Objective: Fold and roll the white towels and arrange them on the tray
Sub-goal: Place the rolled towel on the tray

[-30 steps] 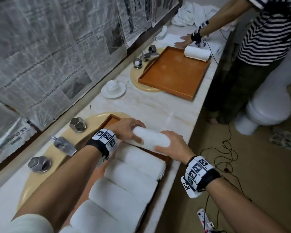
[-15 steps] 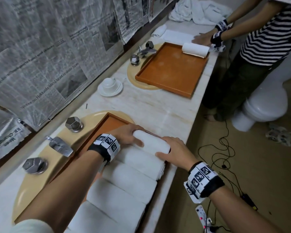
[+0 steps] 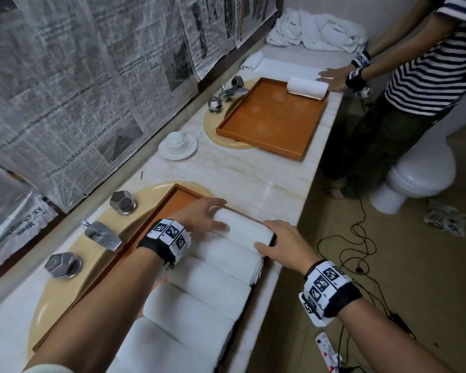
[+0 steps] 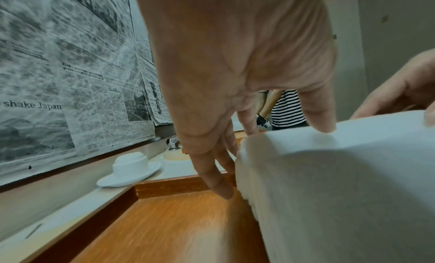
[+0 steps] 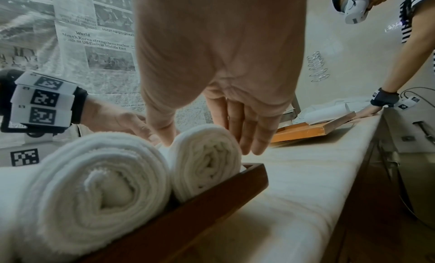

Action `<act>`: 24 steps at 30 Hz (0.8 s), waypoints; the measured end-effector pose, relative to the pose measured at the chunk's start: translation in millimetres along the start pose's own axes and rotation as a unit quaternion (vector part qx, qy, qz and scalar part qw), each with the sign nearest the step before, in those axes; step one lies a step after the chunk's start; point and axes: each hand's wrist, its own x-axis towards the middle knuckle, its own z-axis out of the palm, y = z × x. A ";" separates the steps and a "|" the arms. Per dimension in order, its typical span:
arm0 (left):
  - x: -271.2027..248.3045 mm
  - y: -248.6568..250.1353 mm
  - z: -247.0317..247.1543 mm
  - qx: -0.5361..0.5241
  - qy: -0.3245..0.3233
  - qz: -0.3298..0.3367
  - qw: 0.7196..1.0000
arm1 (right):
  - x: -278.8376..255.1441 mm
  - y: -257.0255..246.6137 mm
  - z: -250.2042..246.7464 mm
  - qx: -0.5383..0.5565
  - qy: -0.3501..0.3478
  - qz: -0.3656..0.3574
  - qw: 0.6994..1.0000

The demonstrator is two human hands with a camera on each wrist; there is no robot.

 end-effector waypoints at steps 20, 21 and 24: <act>-184.4 24.8 53.6 -0.001 0.195 -0.086 0.977 | -62.5 -38.7 -7.6 -0.097 -0.001 -0.166 0.981; -199.5 24.2 61.4 -0.009 0.202 -0.097 0.975 | -67.7 -41.8 -5.1 -0.100 -0.007 -0.177 0.979; -246.4 18.4 83.4 -0.026 0.225 -0.138 0.964 | -84.1 -57.2 6.7 -0.099 -0.031 -0.221 0.970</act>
